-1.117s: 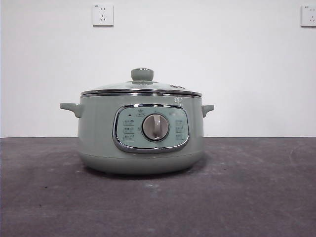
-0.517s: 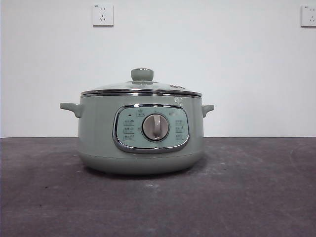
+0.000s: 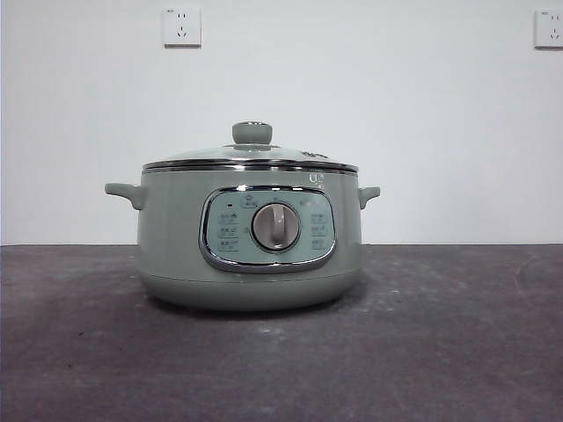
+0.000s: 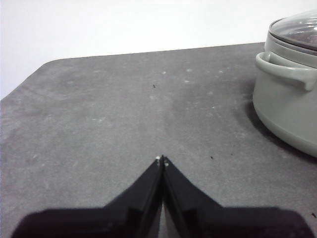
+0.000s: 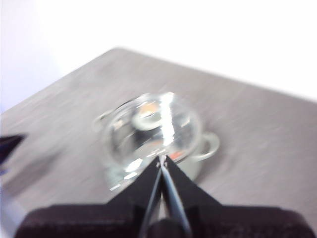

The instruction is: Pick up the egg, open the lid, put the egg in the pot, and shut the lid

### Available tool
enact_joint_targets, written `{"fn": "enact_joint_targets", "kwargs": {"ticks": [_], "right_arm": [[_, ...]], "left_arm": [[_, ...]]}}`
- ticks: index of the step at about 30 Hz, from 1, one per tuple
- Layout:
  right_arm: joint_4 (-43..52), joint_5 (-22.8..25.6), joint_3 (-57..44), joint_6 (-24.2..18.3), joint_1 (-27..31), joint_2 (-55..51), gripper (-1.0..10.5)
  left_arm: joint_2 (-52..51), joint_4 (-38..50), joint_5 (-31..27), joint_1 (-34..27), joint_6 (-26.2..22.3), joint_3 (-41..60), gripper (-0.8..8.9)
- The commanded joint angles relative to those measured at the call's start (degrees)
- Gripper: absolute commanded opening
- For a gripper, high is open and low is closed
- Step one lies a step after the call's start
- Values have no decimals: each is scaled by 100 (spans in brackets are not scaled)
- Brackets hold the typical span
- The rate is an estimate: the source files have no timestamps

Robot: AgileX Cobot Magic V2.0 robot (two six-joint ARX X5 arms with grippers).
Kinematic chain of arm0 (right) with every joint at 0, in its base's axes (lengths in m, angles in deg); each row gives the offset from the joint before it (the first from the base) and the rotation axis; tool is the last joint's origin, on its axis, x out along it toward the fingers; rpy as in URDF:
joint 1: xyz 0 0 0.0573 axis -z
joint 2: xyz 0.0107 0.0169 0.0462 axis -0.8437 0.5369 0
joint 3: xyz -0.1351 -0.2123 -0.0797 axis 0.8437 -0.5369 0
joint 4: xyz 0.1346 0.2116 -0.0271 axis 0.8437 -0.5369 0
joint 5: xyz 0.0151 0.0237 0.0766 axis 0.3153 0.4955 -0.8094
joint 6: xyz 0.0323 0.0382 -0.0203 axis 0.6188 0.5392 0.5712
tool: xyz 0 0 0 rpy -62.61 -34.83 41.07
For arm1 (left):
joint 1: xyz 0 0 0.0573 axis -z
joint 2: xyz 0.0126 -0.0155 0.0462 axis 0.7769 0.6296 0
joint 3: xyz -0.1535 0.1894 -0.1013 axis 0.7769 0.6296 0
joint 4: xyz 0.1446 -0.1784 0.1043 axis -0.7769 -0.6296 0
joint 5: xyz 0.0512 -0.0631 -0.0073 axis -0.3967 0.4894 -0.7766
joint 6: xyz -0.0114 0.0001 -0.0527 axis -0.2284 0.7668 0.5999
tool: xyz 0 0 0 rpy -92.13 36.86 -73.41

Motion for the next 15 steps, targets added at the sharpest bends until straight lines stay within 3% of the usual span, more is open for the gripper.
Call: {"fn": "enact_joint_targets", "kwargs": {"ticks": [1,2,7,15], "right_arm": [[1088,-2,-1353,-107,402,-684,1],[1784,-2,-2070,-105,579,-1067,1],[3394,4,-3928,-105,872,-2035,1],[4675,26,-5991,-103,1034,-3200,1]], "left_arm": [[-15,9,-11,-15,61,85,-3],[-15,9,-11,-15,61,85,-3],[-15,9,-11,-15,61,85,-3],[-15,9,-11,-15,61,85,-3]]}}
